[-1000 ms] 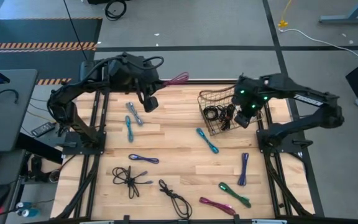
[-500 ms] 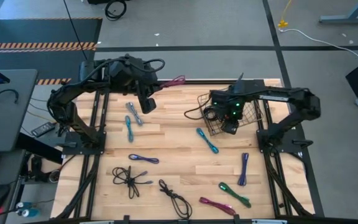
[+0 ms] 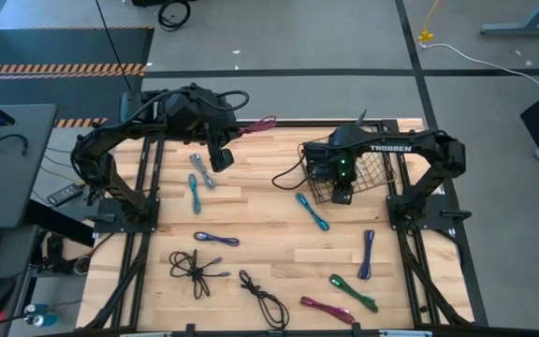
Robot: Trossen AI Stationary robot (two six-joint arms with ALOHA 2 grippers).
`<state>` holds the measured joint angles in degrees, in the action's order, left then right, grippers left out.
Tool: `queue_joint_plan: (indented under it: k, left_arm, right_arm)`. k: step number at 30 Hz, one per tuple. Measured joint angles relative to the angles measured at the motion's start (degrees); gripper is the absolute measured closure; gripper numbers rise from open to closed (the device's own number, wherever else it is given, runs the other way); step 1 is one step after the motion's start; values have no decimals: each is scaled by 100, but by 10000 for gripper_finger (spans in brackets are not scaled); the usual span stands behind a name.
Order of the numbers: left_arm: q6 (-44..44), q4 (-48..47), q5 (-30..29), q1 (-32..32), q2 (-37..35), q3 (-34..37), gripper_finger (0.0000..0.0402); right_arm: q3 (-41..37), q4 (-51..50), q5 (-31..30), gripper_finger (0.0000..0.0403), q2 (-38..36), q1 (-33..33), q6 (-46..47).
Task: Pick and place USB-C Cables
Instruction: Put the pink charger cable into the wire basket
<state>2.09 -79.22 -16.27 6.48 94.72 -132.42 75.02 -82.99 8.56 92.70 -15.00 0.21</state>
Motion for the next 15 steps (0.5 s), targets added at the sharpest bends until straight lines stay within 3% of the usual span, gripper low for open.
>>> queue_joint_plan:
  k: [15]
  left_arm:
    - [-17,9,0,4,0,0,370]
  right_arm:
    - [0,-696,592,245,-6,137,118]
